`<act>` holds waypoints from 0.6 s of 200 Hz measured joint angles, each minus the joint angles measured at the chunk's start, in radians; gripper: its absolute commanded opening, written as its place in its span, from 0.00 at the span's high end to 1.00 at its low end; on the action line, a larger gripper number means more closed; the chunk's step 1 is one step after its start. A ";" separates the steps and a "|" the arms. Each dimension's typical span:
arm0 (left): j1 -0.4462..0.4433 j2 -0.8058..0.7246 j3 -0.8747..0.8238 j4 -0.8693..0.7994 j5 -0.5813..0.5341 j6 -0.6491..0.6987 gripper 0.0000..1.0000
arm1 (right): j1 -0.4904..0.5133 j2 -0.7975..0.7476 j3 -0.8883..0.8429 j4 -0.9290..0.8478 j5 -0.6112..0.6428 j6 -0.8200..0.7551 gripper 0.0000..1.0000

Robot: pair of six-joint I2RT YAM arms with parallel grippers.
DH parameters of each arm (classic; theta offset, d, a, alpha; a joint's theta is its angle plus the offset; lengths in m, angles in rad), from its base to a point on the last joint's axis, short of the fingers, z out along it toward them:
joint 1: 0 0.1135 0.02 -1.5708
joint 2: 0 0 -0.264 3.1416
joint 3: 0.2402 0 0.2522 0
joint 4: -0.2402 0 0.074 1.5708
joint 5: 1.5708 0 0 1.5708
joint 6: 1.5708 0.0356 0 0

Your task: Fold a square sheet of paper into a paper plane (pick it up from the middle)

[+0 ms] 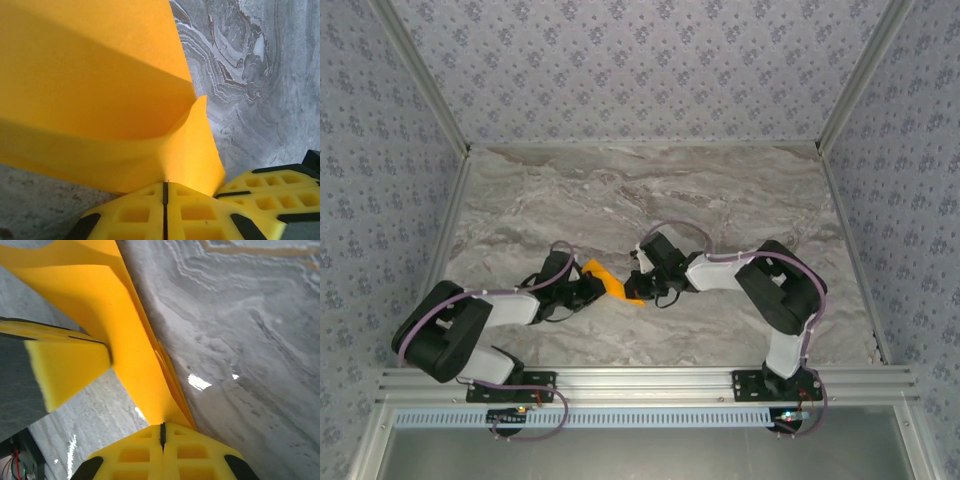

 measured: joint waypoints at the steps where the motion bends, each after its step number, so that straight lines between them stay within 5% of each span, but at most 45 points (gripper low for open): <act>1: 0.000 0.000 0.000 -0.001 0.000 0.001 0.91 | 0.000 0.000 0.000 0.000 0.000 0.000 0.95; 120: 0.001 0.055 0.069 0.023 0.050 0.055 0.91 | 0.000 0.003 -0.004 0.006 0.003 -0.008 0.95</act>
